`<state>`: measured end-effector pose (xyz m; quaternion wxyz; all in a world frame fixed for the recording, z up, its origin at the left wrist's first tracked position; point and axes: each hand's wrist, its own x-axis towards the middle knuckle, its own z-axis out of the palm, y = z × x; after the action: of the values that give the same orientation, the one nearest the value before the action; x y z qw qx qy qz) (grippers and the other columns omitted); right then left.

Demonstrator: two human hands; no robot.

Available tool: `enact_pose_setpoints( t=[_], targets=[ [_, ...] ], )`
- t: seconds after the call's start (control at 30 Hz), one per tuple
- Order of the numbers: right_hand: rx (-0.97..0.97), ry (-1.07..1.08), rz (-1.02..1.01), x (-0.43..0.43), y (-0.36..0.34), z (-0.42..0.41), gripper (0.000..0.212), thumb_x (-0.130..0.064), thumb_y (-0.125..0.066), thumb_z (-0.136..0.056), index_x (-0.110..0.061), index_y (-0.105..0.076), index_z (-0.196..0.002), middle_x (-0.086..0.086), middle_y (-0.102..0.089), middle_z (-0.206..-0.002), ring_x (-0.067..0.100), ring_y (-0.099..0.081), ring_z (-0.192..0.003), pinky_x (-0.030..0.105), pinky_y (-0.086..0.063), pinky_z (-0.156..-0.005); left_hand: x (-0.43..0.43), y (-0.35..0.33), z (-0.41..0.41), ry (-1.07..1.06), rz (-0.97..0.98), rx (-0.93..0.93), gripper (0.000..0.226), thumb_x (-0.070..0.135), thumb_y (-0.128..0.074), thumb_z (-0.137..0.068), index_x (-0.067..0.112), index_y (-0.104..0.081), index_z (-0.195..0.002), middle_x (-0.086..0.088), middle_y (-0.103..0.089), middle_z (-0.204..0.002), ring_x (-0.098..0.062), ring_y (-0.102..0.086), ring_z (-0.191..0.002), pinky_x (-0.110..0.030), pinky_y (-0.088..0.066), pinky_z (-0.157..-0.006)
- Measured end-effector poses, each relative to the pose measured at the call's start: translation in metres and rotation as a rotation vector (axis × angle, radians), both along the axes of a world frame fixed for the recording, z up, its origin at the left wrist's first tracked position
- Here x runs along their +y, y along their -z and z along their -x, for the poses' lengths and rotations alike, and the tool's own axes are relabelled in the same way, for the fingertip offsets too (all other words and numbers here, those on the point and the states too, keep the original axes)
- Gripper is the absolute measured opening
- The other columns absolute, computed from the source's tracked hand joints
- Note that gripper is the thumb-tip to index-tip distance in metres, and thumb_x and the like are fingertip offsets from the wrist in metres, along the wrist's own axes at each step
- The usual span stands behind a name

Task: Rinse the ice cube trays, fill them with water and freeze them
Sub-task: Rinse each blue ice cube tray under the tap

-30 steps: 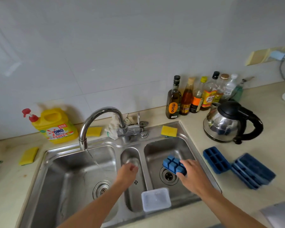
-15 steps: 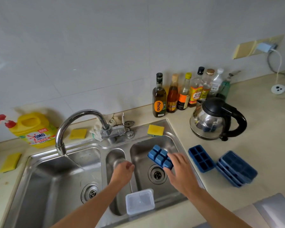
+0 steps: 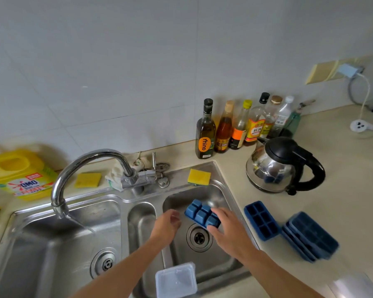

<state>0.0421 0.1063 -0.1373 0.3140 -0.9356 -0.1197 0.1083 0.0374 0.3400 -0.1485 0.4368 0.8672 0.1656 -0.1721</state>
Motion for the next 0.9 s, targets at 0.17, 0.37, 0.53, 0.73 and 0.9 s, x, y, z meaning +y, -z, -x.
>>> enact_pose_setpoints(
  t=[0.17, 0.37, 0.53, 0.73, 0.9],
  targets=[
    [0.344, 0.179, -0.456, -0.003, -0.027, -0.019, 0.021, -0.035, -0.064, -0.094, -0.032, -0.064, -0.115, -0.006, -0.071, -0.111, 0.004, -0.067, -0.098, 0.034, -0.057, -0.092, -0.023, -0.016, -0.011, -0.018, 0.069, -0.091, 0.043, 0.005, -0.059, -0.099, 0.012, -0.051, -0.141, -0.008, -0.064, -0.12, -0.024, -0.066, -0.104, -0.032, -0.055, -0.088],
    [0.87, 0.266, -0.825, -0.034, -0.054, -0.027, 0.037, -0.035, -0.054, -0.103, -0.006, -0.066, -0.123, 0.025, -0.069, -0.115, 0.032, -0.068, -0.094, 0.042, -0.057, -0.089, -0.058, -0.039, -0.019, -0.158, 0.129, -0.285, 0.023, 0.006, -0.062, -0.098, 0.013, -0.064, -0.12, 0.005, -0.072, -0.109, -0.007, -0.067, -0.101, -0.023, -0.055, -0.089],
    [1.006, 0.226, -0.876, -0.08, -0.057, -0.028, 0.041, -0.039, -0.058, -0.1, -0.005, -0.067, -0.123, 0.017, -0.072, -0.105, 0.028, -0.069, -0.087, 0.039, -0.058, -0.079, -0.107, -0.046, -0.008, -0.235, 0.186, -0.327, 0.016, 0.002, -0.059, -0.099, 0.016, -0.066, -0.102, 0.002, -0.075, -0.094, -0.023, -0.071, -0.085, -0.039, -0.061, -0.076],
    [0.678, 0.16, -0.599, -0.151, -0.068, -0.032, 0.032, -0.047, -0.061, -0.099, -0.017, -0.071, -0.105, 0.008, -0.075, -0.098, 0.015, -0.068, -0.074, 0.032, -0.058, -0.07, -0.16, -0.051, -0.001, -0.33, 0.173, -0.297, 0.021, 0.003, -0.058, -0.099, 0.021, -0.069, -0.096, 0.0, -0.076, -0.089, -0.018, -0.074, -0.078, -0.034, -0.063, -0.065],
    [0.299, 0.111, -0.401, -0.21, -0.082, -0.031, 0.026, -0.043, -0.058, -0.097, -0.019, -0.068, -0.103, -0.005, -0.073, -0.093, 0.001, -0.068, -0.082, 0.022, -0.053, -0.074, -0.191, -0.045, -0.011, -0.364, 0.114, -0.2, 0.024, 0.002, -0.058, -0.098, 0.021, -0.069, -0.09, -0.004, -0.075, -0.087, -0.023, -0.075, -0.073, -0.043, -0.064, -0.062]
  ],
)
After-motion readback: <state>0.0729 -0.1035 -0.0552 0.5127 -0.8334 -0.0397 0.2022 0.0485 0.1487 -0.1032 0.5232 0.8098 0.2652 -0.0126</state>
